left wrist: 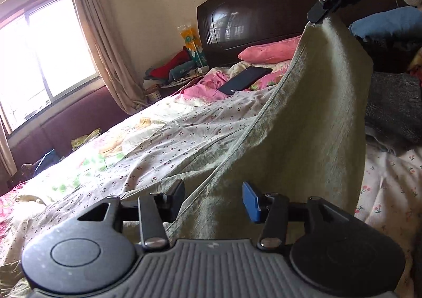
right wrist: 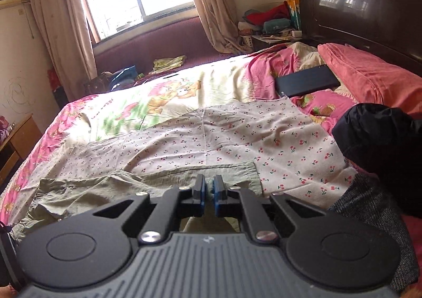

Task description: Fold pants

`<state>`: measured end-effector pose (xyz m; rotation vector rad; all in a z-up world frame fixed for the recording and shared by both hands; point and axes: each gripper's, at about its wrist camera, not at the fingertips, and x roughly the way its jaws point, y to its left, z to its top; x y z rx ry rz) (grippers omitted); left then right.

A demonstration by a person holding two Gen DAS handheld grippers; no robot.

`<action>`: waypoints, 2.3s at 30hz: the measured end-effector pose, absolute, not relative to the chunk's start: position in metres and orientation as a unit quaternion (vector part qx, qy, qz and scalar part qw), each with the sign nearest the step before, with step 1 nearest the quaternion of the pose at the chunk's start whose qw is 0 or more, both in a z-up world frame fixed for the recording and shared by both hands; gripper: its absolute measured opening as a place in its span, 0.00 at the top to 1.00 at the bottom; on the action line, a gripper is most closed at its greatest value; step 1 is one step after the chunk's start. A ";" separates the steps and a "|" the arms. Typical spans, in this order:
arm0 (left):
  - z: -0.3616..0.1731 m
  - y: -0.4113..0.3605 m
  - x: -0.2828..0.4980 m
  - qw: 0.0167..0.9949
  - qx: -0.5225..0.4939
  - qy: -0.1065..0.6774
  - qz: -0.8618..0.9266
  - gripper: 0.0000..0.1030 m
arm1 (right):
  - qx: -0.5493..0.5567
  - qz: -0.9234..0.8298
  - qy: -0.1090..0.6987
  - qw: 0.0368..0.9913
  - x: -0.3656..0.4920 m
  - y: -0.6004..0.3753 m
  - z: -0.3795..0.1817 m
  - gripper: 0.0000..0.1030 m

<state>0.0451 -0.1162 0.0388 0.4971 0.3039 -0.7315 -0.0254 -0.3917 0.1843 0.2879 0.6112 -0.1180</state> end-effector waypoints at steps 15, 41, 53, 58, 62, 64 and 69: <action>-0.010 -0.107 0.042 0.873 0.337 0.185 -0.300 0.28 | 0.078 -0.171 0.355 0.916 -0.005 -0.390 0.063 0.72; -0.004 0.009 0.060 0.902 0.316 0.227 -0.187 0.21 | 0.078 -0.278 0.349 0.891 -0.070 -0.343 0.057 0.75; 0.041 0.107 0.129 0.918 0.215 0.282 -0.178 0.17 | -0.020 -0.017 0.356 0.934 0.062 -0.249 0.081 0.62; 0.041 0.156 0.226 0.918 0.249 0.291 -0.105 0.15 | -0.087 0.142 0.343 0.925 0.203 -0.187 0.061 0.57; 0.023 0.202 0.298 0.915 0.190 0.350 -0.060 0.16 | -0.115 0.232 0.350 0.900 0.295 -0.140 0.028 0.55; 0.014 0.213 0.317 0.911 0.178 0.369 -0.053 0.16 | -0.128 0.256 0.363 0.887 0.319 -0.118 0.011 0.55; 0.001 0.230 0.351 0.902 0.130 0.407 -0.064 0.16 | -0.180 0.288 0.385 0.858 0.330 -0.095 -0.006 0.46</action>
